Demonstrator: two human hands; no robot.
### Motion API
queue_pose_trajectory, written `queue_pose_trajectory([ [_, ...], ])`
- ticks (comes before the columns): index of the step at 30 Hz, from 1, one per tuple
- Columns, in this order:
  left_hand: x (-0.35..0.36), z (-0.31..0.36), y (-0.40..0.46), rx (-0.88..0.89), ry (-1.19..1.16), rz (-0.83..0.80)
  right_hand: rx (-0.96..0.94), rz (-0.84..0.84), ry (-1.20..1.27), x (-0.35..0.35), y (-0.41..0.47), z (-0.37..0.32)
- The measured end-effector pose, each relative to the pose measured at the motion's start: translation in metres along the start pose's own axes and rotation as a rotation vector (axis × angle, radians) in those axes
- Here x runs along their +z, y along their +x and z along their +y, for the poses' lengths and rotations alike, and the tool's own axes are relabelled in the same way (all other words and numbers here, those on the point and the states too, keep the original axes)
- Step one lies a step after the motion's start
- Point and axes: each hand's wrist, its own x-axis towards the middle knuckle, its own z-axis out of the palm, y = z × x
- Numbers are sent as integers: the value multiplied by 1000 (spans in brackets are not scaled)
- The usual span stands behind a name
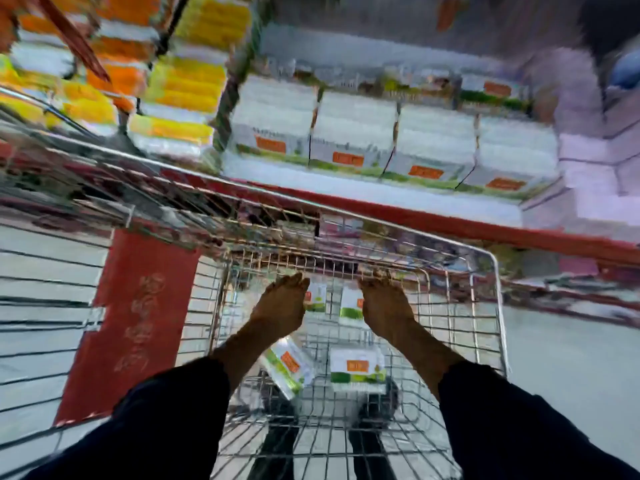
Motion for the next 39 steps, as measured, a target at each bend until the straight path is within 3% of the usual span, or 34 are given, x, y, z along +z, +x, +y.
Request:
queue_pose_trajectory([
  [7, 8, -7, 33, -3, -11, -24, 16, 33, -71, 8, 23, 5],
  [13, -7, -12, 25, -45, -175, 26, 9, 113, 62, -1, 12, 8],
  [17, -27, -6, -2, 0, -127, 79, -5, 227, 217, -9, -15, -1],
  [27, -158, 19, -108, 92, -58, 540, 38, 615, 258, -128, -117, -32],
  [35, -267, 29, -140, 192, -50, 915, -76, 947, 352, -233, -156, -44],
  [39, -295, 29, -121, 166, -57, 956, -89, 989, 349, -254, -129, -49],
])
